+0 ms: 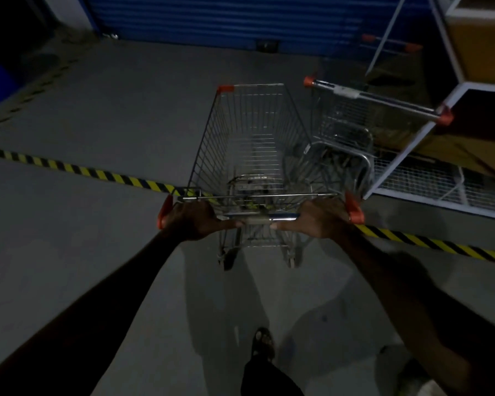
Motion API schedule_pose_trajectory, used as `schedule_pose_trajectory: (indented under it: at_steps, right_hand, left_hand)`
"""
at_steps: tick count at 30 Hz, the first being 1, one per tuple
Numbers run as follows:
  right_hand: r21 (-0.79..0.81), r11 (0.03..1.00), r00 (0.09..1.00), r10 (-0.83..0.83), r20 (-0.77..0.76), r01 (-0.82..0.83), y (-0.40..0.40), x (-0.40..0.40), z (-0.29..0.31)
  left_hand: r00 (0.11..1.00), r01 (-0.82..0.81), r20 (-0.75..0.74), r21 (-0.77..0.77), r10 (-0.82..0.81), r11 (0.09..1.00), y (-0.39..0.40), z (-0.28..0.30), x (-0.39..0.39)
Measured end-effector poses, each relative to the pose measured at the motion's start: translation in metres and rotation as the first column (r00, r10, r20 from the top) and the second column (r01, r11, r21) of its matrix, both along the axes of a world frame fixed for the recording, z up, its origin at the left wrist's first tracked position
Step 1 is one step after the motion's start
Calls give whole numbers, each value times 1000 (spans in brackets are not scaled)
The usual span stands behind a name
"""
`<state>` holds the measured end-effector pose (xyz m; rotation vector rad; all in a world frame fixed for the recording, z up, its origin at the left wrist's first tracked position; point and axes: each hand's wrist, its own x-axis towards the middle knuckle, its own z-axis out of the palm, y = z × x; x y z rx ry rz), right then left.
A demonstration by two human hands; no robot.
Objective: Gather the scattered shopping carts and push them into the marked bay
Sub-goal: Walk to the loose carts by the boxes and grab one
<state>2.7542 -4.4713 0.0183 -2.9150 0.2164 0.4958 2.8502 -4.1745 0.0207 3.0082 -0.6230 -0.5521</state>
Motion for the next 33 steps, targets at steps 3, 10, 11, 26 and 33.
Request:
schedule_pose_trajectory:
  at_steps: [3, 10, 11, 26, 33]
  right_hand:
    - [21, 1000, 1000, 3, -26, -3, -13, 52, 1]
    - [31, 999, 999, -44, 15, 44, -38, 166, -9]
    - [46, 998, 999, -54, 1, 54, -41, 183, -9]
    - [60, 981, 982, -182, -41, 184, -61, 369, 13]
    - [108, 961, 966, -251, -53, 256, -86, 421, -23]
  left_hand:
    - [1000, 2, 8, 54, -3, 999, -13, 1, 51]
    - [999, 22, 44, 97, -26, 995, -37, -4, 169]
    - [999, 23, 45, 83, -26, 996, -40, -4, 187]
    - [977, 203, 79, -30, -200, 979, -82, -10, 413]
    - [978, 210, -2, -7, -210, 978, -99, -5, 464]
